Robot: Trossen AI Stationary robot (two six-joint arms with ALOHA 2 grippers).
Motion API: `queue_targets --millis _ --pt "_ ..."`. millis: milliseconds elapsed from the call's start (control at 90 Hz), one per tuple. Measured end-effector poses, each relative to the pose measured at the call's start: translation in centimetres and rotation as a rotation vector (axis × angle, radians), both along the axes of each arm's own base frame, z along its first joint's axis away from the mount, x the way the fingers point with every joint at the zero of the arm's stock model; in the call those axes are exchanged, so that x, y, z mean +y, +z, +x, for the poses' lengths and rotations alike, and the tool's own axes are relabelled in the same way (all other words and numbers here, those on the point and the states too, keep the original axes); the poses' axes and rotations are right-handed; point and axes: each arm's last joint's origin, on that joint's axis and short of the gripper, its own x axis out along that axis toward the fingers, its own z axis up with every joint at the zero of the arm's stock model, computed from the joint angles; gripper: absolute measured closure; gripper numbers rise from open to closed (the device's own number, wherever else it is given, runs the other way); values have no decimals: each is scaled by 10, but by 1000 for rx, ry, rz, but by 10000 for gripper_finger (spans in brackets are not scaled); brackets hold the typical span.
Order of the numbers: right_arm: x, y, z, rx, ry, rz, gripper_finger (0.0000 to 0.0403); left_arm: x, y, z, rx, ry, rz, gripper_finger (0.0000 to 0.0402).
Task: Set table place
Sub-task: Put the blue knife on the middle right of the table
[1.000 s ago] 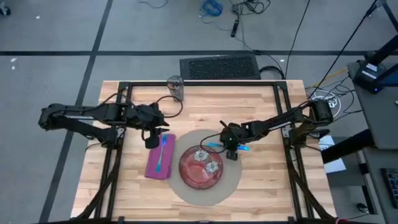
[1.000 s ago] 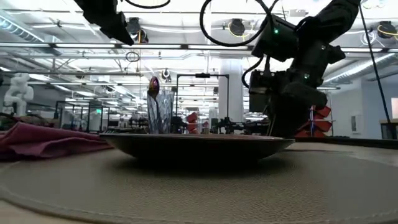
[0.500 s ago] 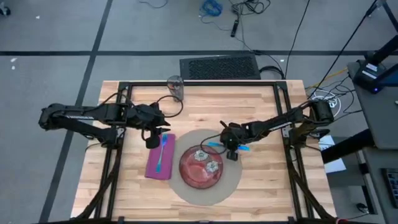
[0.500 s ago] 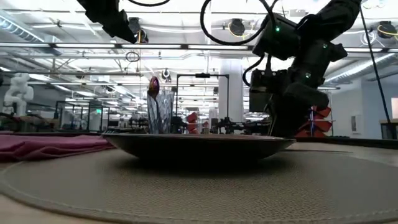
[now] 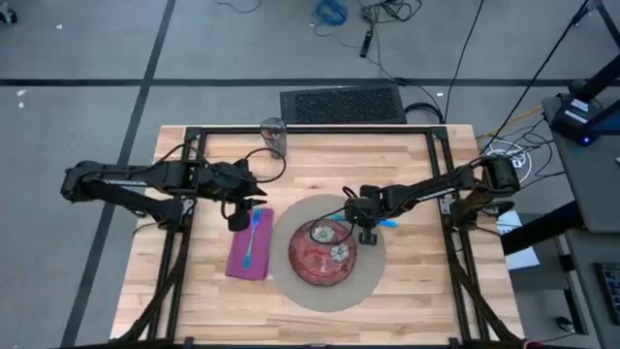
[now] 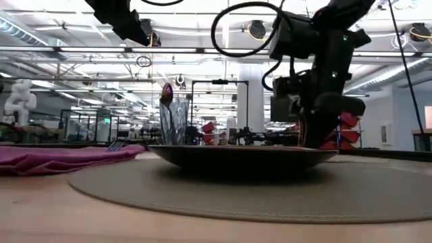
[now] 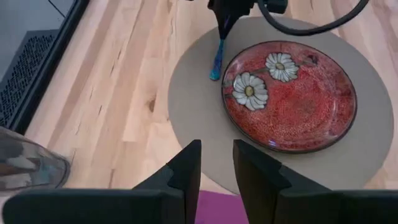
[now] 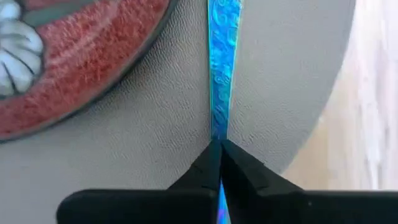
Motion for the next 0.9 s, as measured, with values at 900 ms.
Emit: queue_targets --millis 900 --pt "-5 15 1 75 -2 77 242 0 0 0 1 -2 3 321"
